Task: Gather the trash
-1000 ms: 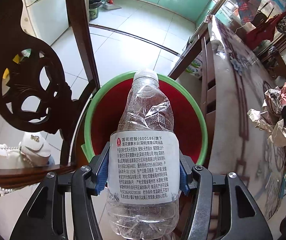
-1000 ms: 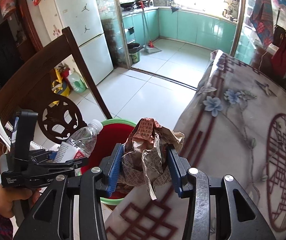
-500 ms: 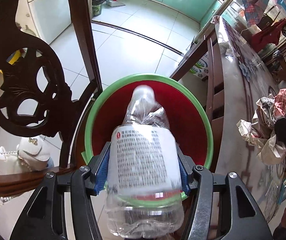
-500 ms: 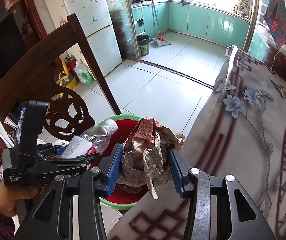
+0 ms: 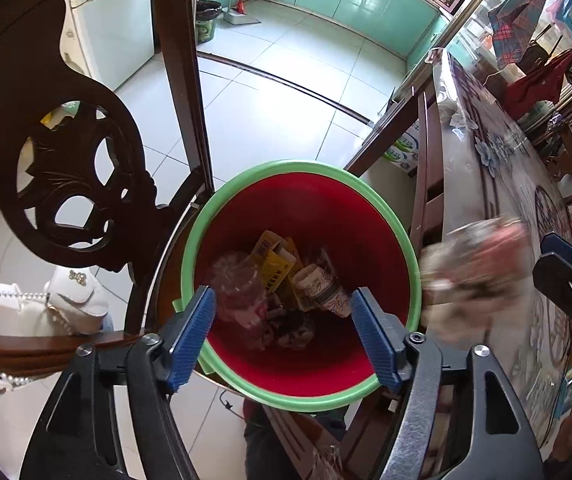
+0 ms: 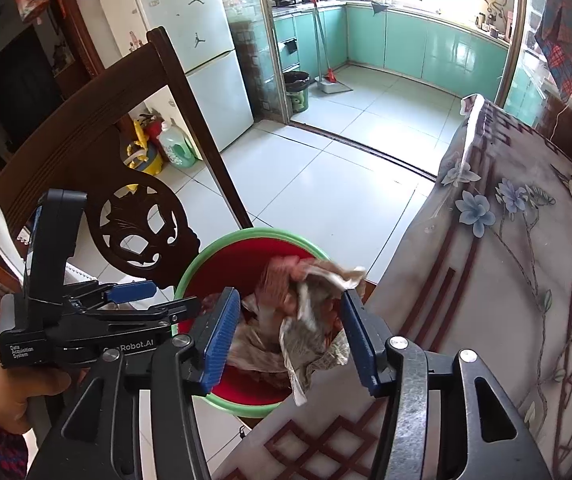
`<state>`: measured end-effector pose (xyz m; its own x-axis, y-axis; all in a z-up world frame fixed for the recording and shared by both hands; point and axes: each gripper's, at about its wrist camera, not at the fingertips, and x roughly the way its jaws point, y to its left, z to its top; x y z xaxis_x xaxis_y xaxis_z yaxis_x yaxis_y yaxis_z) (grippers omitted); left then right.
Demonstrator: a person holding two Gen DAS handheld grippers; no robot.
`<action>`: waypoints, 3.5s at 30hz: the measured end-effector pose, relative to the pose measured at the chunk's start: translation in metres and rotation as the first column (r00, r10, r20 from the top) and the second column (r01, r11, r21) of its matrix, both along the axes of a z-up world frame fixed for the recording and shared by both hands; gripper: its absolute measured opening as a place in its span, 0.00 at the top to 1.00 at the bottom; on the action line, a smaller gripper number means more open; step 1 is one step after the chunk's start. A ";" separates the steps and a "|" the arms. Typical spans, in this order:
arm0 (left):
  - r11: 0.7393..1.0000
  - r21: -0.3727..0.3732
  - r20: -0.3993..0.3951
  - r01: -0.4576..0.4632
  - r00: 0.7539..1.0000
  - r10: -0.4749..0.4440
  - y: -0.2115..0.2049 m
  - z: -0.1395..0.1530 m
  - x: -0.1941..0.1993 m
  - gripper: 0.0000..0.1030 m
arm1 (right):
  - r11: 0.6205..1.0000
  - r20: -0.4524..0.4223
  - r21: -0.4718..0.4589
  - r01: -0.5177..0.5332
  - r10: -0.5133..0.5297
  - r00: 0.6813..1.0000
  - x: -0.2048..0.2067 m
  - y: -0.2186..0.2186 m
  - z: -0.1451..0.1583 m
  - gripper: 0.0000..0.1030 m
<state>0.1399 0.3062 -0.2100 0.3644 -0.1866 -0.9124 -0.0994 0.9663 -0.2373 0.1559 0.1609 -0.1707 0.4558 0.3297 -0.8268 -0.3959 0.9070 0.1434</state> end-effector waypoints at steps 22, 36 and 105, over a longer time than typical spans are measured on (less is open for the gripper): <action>0.985 0.155 0.340 0.071 0.933 -0.121 -0.117 0.083 -0.063 0.03 | 0.984 0.115 -0.023 0.177 -0.174 0.978 -0.099 -0.148 0.038 0.33; 0.994 0.104 0.600 0.018 0.796 -0.077 -0.233 0.154 -0.133 0.00 | 0.922 0.518 0.230 0.311 -0.386 0.763 -0.202 -0.308 0.133 0.01; 0.988 0.154 0.621 0.015 0.776 -0.109 -0.290 0.188 -0.154 0.00 | 0.901 0.408 0.146 0.408 -0.430 0.805 -0.192 -0.351 0.130 0.01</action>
<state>-0.0143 0.0165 -0.0222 0.8553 -0.1232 -0.5032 0.0870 0.9917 -0.0948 -0.0357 -0.1905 -0.0407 0.8575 0.0606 -0.5109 -0.0107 0.9949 0.1000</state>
